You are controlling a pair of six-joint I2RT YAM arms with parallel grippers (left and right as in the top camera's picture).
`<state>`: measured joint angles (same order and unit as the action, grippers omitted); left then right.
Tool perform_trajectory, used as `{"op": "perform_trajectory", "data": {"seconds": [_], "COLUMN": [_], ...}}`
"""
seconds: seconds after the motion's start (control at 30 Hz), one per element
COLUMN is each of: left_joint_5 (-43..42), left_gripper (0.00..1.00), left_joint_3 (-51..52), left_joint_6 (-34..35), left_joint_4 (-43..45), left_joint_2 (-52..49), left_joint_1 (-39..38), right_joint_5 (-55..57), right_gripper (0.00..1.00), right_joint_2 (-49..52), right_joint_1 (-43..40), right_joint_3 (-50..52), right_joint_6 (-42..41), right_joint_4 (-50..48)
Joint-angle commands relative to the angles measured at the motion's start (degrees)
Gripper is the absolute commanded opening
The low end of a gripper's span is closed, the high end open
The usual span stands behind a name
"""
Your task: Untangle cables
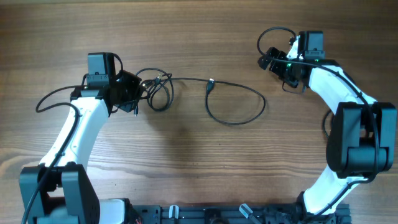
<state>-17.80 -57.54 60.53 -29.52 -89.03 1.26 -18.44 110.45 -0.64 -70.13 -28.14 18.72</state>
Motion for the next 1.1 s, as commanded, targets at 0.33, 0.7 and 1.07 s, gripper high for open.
{"op": "perform_trajectory", "data": {"seconds": [0.33,0.7,1.07], "left_joint_5": [1.0,0.5,-2.7], "left_gripper": [0.04,0.04,0.04], "left_joint_3": [-0.4,-0.4,-0.4], "left_joint_6": [-0.1,-0.1,0.0], "left_joint_4": [0.2,-0.2,-0.5], "left_joint_2": [-0.1,-0.1,-0.1], "left_joint_1": [0.5,0.5,0.5], "right_joint_5": [-1.0,-42.1,-41.0], "right_gripper": [1.00,0.65,0.67], "right_joint_2": [1.0,0.0,-3.0], "right_joint_1": [0.0,-0.1,13.5], "right_joint_3": [-1.0,-1.1,-0.5], "right_joint_6": [1.0,22.4,11.9], "right_joint_4": [-0.1,9.4,7.6]}}
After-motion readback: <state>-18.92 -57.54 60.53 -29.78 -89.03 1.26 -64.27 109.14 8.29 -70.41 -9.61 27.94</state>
